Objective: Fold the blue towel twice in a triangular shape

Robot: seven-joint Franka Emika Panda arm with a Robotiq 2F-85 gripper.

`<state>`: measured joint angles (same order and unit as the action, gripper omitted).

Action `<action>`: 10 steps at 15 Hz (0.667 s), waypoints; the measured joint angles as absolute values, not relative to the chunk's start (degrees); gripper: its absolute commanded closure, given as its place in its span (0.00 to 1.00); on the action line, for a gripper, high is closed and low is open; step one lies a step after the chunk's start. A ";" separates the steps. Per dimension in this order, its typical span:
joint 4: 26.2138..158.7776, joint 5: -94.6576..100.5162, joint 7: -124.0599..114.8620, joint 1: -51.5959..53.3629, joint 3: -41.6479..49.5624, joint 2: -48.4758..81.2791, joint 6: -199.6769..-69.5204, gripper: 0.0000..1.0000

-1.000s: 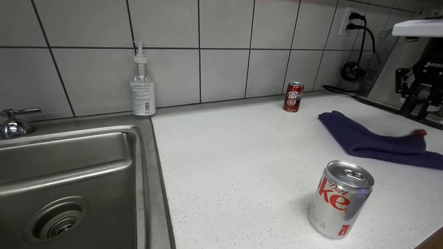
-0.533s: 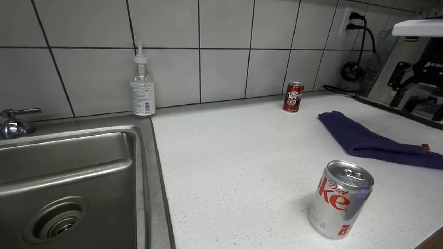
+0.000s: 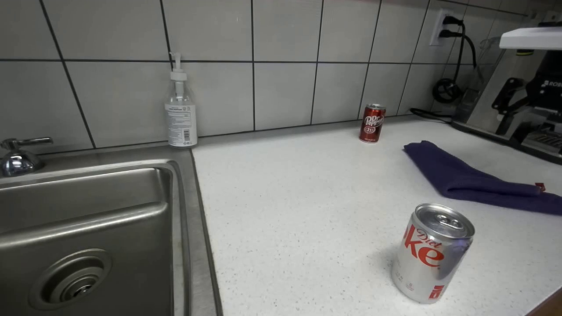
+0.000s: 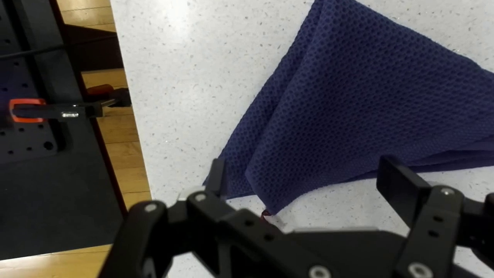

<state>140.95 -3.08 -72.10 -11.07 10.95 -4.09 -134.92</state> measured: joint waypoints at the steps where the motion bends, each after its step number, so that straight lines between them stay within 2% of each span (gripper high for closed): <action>1: 141.17 -2.39 -72.03 -11.07 10.95 -4.33 -134.92 0.00; 10: 146.34 2.77 -64.41 -11.06 10.87 -10.80 -134.34 0.00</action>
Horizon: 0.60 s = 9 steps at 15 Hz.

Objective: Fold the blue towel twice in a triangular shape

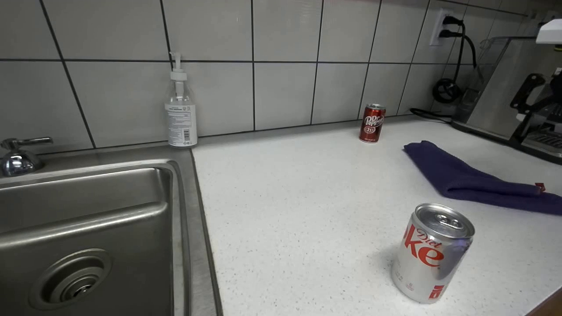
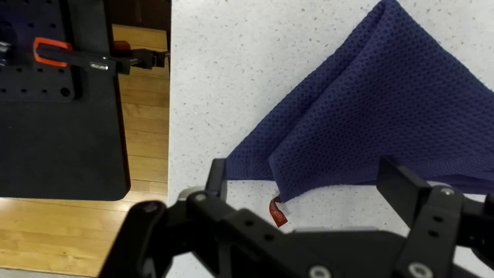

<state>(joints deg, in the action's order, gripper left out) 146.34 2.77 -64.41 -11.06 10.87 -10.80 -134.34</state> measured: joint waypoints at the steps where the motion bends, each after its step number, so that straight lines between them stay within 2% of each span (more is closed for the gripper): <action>1: 147.06 3.30 -63.31 -11.06 10.82 -11.64 -134.34 0.00; 9: 152.18 8.24 -57.11 -11.06 7.21 -17.40 -134.34 0.00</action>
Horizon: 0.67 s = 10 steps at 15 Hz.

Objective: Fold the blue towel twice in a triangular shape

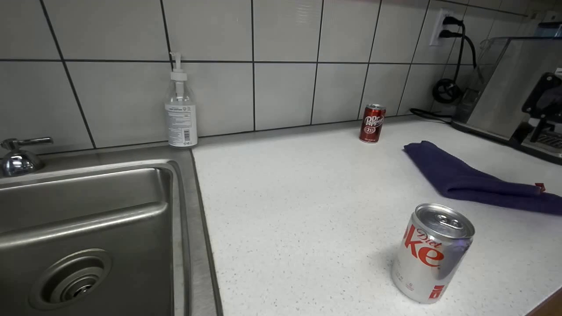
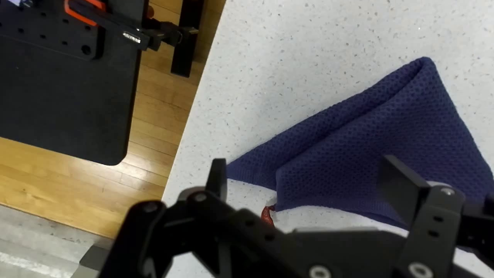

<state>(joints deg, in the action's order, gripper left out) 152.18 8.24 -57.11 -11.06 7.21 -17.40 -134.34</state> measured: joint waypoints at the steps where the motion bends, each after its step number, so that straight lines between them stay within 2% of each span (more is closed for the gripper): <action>1: 152.75 8.78 -56.39 -11.05 6.42 -17.97 -134.34 0.00; 10: 156.85 10.01 -44.62 -8.68 1.80 -22.16 -134.38 0.00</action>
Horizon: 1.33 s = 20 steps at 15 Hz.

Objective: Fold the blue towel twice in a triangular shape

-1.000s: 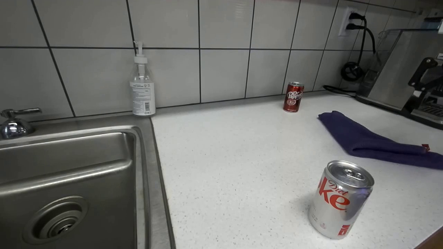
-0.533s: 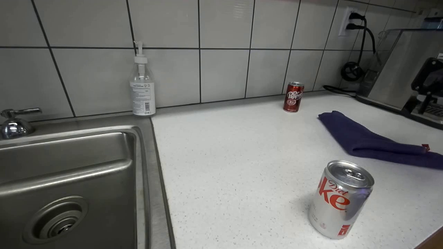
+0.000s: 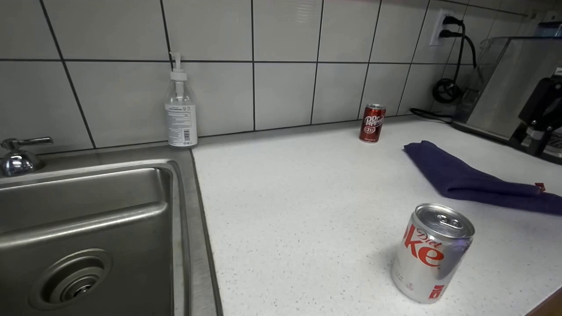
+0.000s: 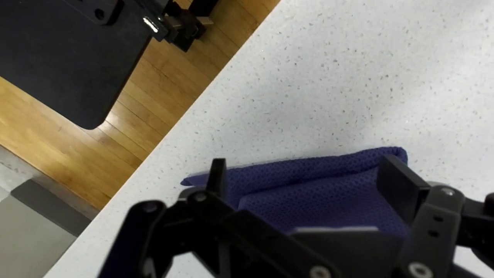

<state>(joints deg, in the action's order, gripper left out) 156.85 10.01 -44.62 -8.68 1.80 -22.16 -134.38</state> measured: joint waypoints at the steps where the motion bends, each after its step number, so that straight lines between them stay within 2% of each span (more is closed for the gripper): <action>1: 157.11 10.00 -42.78 -8.27 1.67 -22.42 -134.38 0.00; 11: 158.67 8.43 -25.42 -6.63 0.86 -24.04 -134.33 0.00; 20: 158.77 8.23 -22.54 -6.63 0.63 -24.22 -134.33 0.00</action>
